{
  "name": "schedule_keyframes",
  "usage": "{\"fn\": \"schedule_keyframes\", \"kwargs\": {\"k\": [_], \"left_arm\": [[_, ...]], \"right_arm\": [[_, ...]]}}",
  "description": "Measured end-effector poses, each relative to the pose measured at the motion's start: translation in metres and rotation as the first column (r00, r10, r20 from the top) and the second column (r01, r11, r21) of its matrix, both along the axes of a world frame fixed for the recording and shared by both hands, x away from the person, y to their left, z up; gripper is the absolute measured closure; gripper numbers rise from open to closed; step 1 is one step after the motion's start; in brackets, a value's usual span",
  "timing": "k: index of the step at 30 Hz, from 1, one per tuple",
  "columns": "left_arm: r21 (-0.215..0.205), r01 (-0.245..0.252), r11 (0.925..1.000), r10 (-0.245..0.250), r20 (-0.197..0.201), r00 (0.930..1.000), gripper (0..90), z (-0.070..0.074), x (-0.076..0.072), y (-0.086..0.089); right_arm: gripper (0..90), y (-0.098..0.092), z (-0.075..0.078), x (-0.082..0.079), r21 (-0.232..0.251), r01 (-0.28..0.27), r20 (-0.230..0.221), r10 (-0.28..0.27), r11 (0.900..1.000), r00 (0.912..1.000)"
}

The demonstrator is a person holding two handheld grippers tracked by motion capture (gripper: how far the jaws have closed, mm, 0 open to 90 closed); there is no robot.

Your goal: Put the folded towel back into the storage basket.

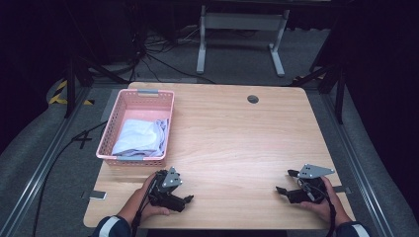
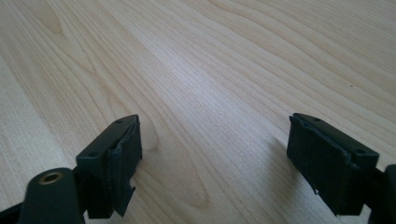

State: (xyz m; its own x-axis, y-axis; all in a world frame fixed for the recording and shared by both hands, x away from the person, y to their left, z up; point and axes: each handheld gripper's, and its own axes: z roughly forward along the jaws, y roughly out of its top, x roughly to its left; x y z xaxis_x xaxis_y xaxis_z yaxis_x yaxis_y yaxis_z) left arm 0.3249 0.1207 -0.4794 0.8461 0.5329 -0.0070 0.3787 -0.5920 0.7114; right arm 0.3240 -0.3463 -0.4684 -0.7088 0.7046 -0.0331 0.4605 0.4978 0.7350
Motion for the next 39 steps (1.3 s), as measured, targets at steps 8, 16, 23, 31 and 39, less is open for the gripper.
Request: {"fn": "schedule_keyframes", "kwargs": {"k": [8,16,23,31,39], "left_arm": [[-0.002,-0.005,1.0,0.005,-0.002,1.0,12.0,0.0,-0.0007,0.0],[-0.001,-0.005,1.0,0.005,-0.004,1.0,11.5,0.0001,-0.0001,-0.0005],[-0.003,-0.018,0.9998,0.018,-0.002,0.9998,11.4,-0.0003,-0.0014,0.0],[0.001,-0.019,0.9998,0.019,-0.001,0.9998,11.5,0.0,-0.0027,0.0014],[-0.002,-0.02,0.9998,0.02,-0.005,0.9998,10.5,-0.0005,-0.0018,0.0003]], "right_arm": [[18.5,0.0002,0.0,0.0003,-0.001,0.001,0.0,-0.001,1.0,1.0],[18.4,0.0003,0.0001,0.0006,-0.002,0.003,0.0,-0.003,1.0,1.0],[18.4,0.0005,0.0001,0.0012,-0.001,0.004,0.0,-0.004,1.0,1.0],[18.4,0.0014,-0.0001,0.0022,0.0,0.009,0.001,-0.009,1.0,1.0],[18.5,0.0015,0.0,0.0026,0.002,0.01,0.0,-0.01,1.0,0.9999]]}}
